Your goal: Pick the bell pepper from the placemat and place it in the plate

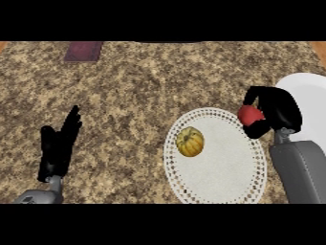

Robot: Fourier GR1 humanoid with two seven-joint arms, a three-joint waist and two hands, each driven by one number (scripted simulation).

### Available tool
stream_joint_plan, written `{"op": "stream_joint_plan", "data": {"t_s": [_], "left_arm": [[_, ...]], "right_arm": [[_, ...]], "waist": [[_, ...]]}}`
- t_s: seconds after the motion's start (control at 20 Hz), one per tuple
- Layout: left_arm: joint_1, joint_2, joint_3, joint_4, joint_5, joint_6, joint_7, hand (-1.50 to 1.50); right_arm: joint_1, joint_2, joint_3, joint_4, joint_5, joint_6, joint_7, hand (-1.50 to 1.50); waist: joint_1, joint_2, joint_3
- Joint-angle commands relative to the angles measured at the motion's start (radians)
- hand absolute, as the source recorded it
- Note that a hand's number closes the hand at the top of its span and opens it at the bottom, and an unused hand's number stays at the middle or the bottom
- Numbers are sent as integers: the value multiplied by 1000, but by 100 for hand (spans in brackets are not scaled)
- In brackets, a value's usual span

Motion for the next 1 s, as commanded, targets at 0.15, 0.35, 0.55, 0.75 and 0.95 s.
{"op": "stream_joint_plan", "data": {"t_s": [0.15,0.35,0.55,0.75,0.95], "left_arm": [[-10,7,12,12,-8,-1,7,0],[15,1,2,-11,0,-15,12,0],[7,-15,-25,-66,-48,22,53,0],[13,8,29,-16,-24,-11,4,0],[13,-24,6,-44,-42,-9,25,0]], "right_arm": [[-145,40,-122,-10,62,-166,232,150],[-166,-30,-161,-82,144,-261,286,150],[-128,-50,-216,-89,137,-290,321,150],[-192,-93,-274,-88,114,-223,395,150],[-137,-148,-332,21,55,-298,301,150]], "waist": [[-4,-7,-1],[-10,-9,-1],[-8,-9,0],[-5,-8,-1],[-2,-7,-1]]}}
